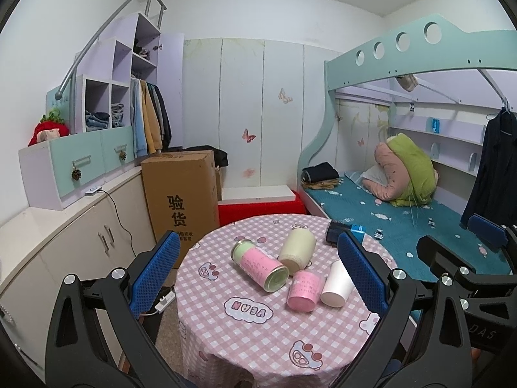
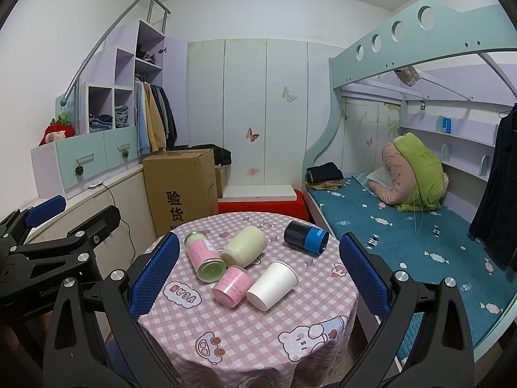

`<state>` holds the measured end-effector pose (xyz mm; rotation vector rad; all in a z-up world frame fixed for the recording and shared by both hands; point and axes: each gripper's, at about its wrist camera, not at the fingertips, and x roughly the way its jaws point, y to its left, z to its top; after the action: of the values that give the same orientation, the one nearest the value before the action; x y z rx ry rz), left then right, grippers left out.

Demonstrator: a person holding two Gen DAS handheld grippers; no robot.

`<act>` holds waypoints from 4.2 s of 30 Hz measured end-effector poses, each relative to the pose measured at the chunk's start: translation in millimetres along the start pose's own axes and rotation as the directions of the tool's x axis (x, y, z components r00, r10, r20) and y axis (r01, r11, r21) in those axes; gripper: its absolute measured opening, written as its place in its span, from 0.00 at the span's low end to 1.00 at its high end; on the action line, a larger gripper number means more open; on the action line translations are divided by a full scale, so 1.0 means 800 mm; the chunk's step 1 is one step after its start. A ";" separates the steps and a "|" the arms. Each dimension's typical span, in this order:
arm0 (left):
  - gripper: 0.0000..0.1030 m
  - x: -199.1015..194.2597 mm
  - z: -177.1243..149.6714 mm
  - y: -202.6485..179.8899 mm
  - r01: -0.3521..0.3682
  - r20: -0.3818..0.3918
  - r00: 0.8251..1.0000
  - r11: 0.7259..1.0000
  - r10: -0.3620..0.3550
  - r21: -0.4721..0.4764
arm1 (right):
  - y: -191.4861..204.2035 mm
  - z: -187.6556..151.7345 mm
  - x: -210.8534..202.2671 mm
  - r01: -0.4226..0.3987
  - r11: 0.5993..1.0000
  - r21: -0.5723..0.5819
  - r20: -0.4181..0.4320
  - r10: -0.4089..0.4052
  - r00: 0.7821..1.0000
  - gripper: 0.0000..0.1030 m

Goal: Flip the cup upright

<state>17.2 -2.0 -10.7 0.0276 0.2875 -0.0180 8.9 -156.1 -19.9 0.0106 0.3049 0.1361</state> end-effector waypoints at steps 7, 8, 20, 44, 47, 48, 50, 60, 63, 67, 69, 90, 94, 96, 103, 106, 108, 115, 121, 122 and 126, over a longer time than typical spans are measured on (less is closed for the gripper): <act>0.95 0.027 -0.007 0.006 0.006 -0.051 0.999 1.000 -0.007 -0.011 | -0.006 -0.004 0.018 0.005 1.000 0.010 -0.035 -0.004 0.999 0.93; 0.95 0.033 -0.008 0.006 0.007 -0.062 0.998 1.000 -0.008 -0.013 | -0.007 -0.004 0.022 0.003 1.000 0.011 -0.041 -0.002 0.999 0.93; 0.95 0.086 -0.015 0.008 0.004 -0.139 0.990 1.000 -0.006 -0.014 | -0.012 -0.005 0.077 -0.017 1.000 0.022 -0.117 0.019 0.993 0.93; 0.95 0.246 -0.003 -0.028 0.051 -0.298 0.954 0.999 -0.043 0.020 | -0.062 0.005 0.207 0.018 0.998 0.067 -0.234 -0.001 0.972 0.93; 0.95 0.284 -0.010 -0.038 0.061 -0.347 0.937 0.998 -0.046 0.032 | -0.073 -0.001 0.237 0.033 0.997 0.073 -0.266 -0.013 0.964 0.93; 0.95 0.301 -0.014 -0.042 0.069 -0.377 0.925 0.997 -0.050 0.036 | -0.076 -0.003 0.246 0.037 0.997 0.075 -0.276 -0.015 0.961 0.93; 0.95 0.333 -0.022 -0.047 0.083 -0.421 0.905 0.996 -0.064 0.028 | -0.084 -0.011 0.271 0.049 0.995 0.083 -0.310 -0.021 0.950 0.93; 0.95 0.435 -0.057 -0.080 0.126 -0.558 0.827 0.990 -0.066 0.069 | -0.124 -0.044 0.351 0.083 0.989 0.125 -0.415 -0.024 0.909 0.93; 0.95 0.456 -0.066 -0.085 0.136 -0.587 0.807 0.989 -0.072 0.065 | -0.128 -0.052 0.365 0.081 0.988 0.132 -0.433 -0.016 0.901 0.93; 0.95 0.475 -0.078 -0.095 0.146 -0.606 0.793 0.985 -0.061 0.092 | -0.133 -0.058 0.382 0.079 0.987 0.141 -0.451 -0.007 0.893 0.93; 0.90 0.484 -0.085 -0.098 0.155 -0.622 0.780 0.983 -0.063 0.095 | -0.135 -0.062 0.387 0.076 0.986 0.145 -0.458 -0.001 0.889 0.93; 0.76 0.441 -0.045 -0.084 0.194 -0.546 0.821 0.981 -0.163 -0.002 | -0.126 -0.045 0.370 0.060 0.986 0.157 -0.411 0.010 0.912 0.93; 0.76 0.404 -0.023 -0.073 0.194 -0.504 0.847 0.981 -0.170 -0.005 | -0.119 -0.028 0.346 0.050 0.987 0.152 -0.374 0.011 0.927 0.93; 0.76 0.381 -0.015 -0.065 0.184 -0.484 0.860 0.983 -0.162 -0.003 | -0.108 -0.020 0.329 0.041 0.989 0.145 -0.355 0.013 0.935 0.93; 0.76 0.295 -0.011 -0.024 0.131 -0.447 0.886 0.991 -0.121 -0.009 | -0.059 -0.011 0.264 -0.021 0.994 0.111 -0.318 0.056 0.946 0.93; 0.76 0.259 -0.028 -0.008 0.107 -0.453 0.886 0.994 -0.102 -0.015 | -0.043 -0.017 0.245 -0.039 0.994 0.106 -0.331 0.072 0.941 0.93; 0.76 0.241 -0.043 -0.001 0.101 -0.467 0.879 0.995 -0.100 -0.022 | -0.033 -0.026 0.232 -0.053 0.992 0.113 -0.345 0.089 0.934 0.93; 0.76 0.195 -0.106 0.014 0.111 -0.552 0.823 0.991 -0.131 -0.070 | -0.003 -0.055 0.193 -0.070 0.993 0.096 -0.383 0.102 0.918 0.93; 0.76 0.190 -0.147 0.009 0.112 -0.594 0.789 0.987 -0.158 -0.113 | 0.010 -0.083 0.184 -0.060 0.996 0.071 -0.426 0.085 0.901 0.93; 0.76 0.194 -0.151 0.008 0.112 -0.602 0.782 0.986 -0.162 -0.120 | 0.010 -0.086 0.184 -0.058 0.996 0.068 -0.430 0.082 0.899 0.93; 0.76 0.211 -0.159 0.007 0.103 -0.617 0.770 0.986 -0.162 -0.129 | 0.003 -0.092 0.186 -0.042 0.997 0.069 -0.442 0.069 0.894 0.93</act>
<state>143.4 5.0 -180.8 -0.0783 0.9667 -0.1403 127.1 -133.9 -134.6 0.0464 0.7689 0.1863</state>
